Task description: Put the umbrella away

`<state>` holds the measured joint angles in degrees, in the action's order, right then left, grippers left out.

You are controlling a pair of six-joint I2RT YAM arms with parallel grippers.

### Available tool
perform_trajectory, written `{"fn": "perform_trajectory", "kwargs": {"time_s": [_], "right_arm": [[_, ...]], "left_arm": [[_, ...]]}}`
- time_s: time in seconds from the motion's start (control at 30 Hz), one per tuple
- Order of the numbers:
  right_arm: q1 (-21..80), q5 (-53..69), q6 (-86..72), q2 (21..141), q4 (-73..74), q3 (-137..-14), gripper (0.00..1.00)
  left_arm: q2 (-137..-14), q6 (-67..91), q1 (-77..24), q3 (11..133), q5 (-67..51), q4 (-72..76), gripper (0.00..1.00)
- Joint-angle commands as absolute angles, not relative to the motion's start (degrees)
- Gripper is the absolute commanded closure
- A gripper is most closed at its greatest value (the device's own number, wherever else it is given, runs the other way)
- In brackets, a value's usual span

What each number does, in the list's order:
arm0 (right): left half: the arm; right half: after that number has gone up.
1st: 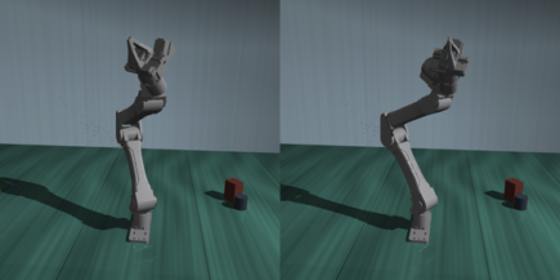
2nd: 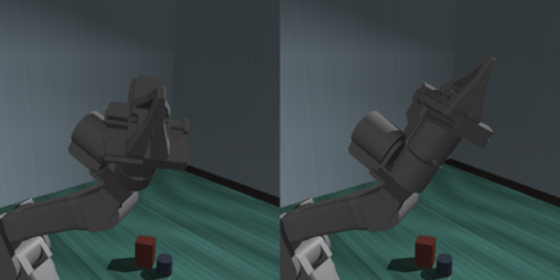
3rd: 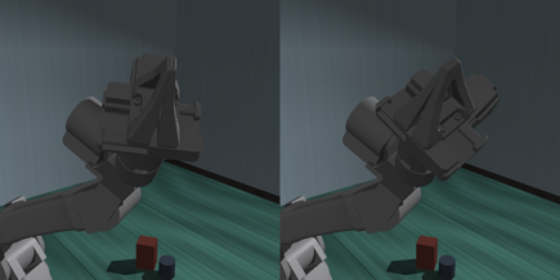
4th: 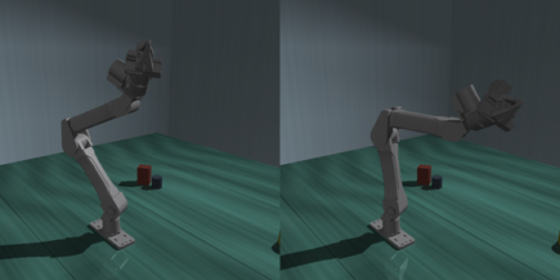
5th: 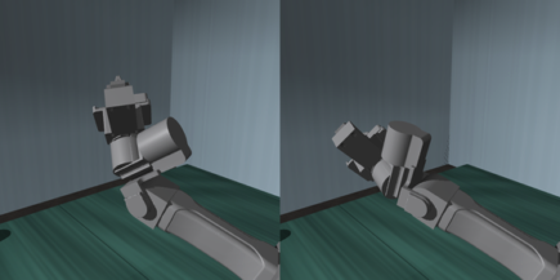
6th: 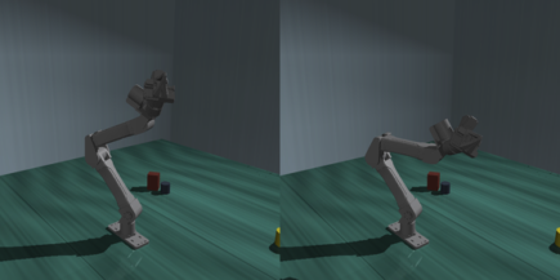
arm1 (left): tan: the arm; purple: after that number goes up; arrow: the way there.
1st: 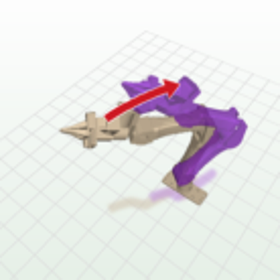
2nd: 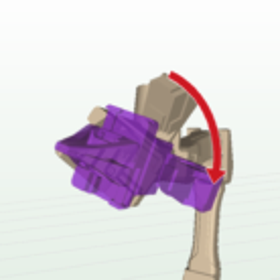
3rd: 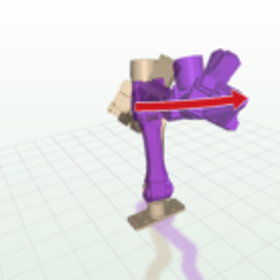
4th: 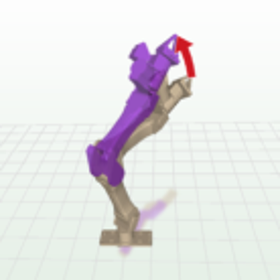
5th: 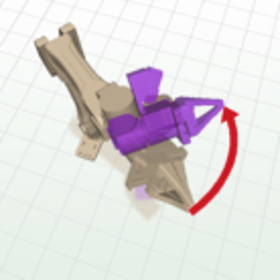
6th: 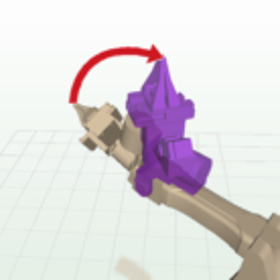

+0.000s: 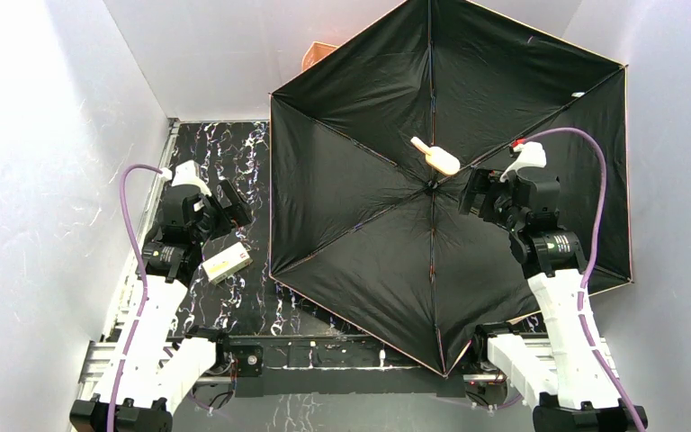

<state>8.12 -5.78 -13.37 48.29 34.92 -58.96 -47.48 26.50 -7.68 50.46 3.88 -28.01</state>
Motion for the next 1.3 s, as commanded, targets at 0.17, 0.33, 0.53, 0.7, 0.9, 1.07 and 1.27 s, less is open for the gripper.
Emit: {"fn": "perform_trajectory", "kwargs": {"time_s": [0.17, 0.33, 0.53, 0.7, 0.9, 1.07, 1.27], "right_arm": [[6.79, 1.12, -9.49, 48.22, 28.5, -62.79, 0.02], [6.68, 4.94, -8.84, 47.88, 27.07, -63.31, 0.02], [6.63, 6.17, -10.18, 47.83, 25.5, -61.69, 0.01], [6.56, 6.6, -11.97, 49.32, 26.7, -61.94, 0.01], [6.54, 7.04, -17.52, 50.76, 27.51, -62.23, 0.02], [6.59, -1.7, -27.05, 51.33, 30.54, -61.41, 0.02], [6.59, 3.78, -36.53, 53.95, 26.65, -60.62, 0.01]], "left_arm": [[-47.07, 24.09, -6.21, 52.68, -1.84, -25.86, 0.02], [-46.85, 23.63, -6.1, 53.21, -1.38, -26.12, 0.02], [-47.57, 23.5, -6.01, 53.37, -1.38, -25.81, 0.02], [-47.03, 23.84, -5.98, 53.42, -1.41, -25.32, 0.02], [-47.6, 23.05, -5.98, 52.83, -1.39, -24.82, 0.02], [-48.1, 24.28, -5.98, 53.28, -1.22, -25.02, 0.02], [-46.98, 22.58, -5.98, 52.41, -7.25, -23.86, 0.02]]}}
